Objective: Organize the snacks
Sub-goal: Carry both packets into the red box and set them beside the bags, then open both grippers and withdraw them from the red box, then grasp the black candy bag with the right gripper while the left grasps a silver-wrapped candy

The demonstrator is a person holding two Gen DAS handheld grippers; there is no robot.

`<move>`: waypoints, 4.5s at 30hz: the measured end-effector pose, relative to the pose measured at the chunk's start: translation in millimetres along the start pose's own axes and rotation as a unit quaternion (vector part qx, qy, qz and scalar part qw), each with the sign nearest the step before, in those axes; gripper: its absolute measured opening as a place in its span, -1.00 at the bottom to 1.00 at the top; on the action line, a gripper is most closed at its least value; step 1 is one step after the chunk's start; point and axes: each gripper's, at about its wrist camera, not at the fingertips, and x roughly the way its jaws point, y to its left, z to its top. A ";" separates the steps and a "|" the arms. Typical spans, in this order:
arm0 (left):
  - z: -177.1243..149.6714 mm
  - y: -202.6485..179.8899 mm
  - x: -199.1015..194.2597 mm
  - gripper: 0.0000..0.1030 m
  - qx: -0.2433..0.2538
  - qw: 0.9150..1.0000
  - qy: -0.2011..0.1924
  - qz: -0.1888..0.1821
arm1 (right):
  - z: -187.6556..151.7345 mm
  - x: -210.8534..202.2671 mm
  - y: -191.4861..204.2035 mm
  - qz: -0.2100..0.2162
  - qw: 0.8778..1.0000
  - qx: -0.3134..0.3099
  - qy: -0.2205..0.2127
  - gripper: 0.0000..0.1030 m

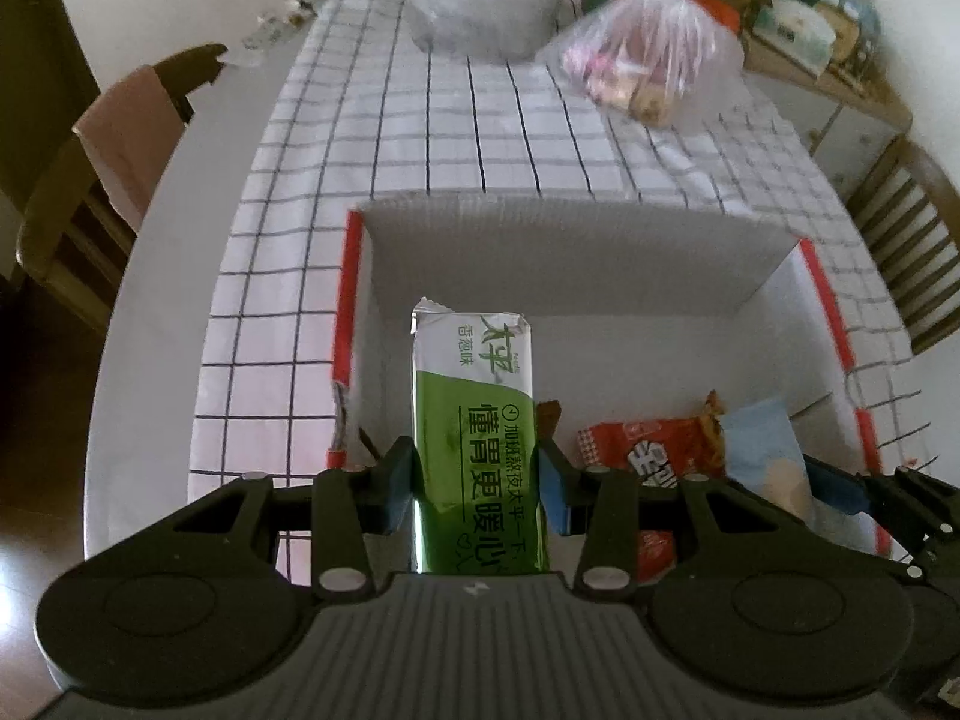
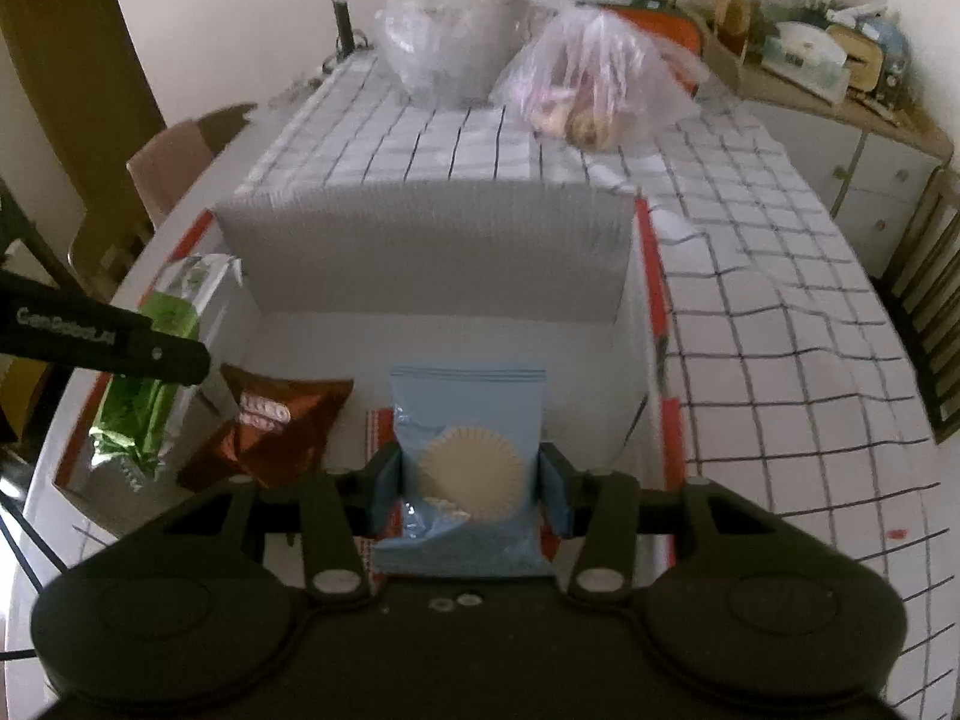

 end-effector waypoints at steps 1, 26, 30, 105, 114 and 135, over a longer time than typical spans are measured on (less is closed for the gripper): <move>-0.1 -0.6 4.4 -0.18 0.002 1.000 0.005 0.001 | -1.4 4.2 0.5 -0.001 1.000 -0.001 0.006 -0.11; -6.0 -9.4 30.3 -0.16 0.042 0.999 0.024 0.024 | -16.0 35.1 24.4 -0.003 0.998 -0.035 0.047 -0.06; -8.3 -7.0 23.4 -0.14 0.039 0.999 0.017 0.021 | -17.1 29.4 21.8 -0.001 0.999 -0.029 0.040 -0.05; -223.5 84.4 -31.5 0.45 -0.011 0.999 -0.001 -0.041 | -191.1 -72.3 1.8 0.020 0.999 0.004 -0.027 0.89; -230.6 83.5 -18.8 0.30 0.013 0.999 0.007 -0.039 | -191.7 -63.4 -25.6 -0.020 0.999 0.033 -0.027 0.83; -229.3 69.9 -11.7 -0.32 0.066 0.998 -0.014 -0.011 | -156.9 -23.4 -39.6 -0.046 0.999 -0.009 -0.007 0.42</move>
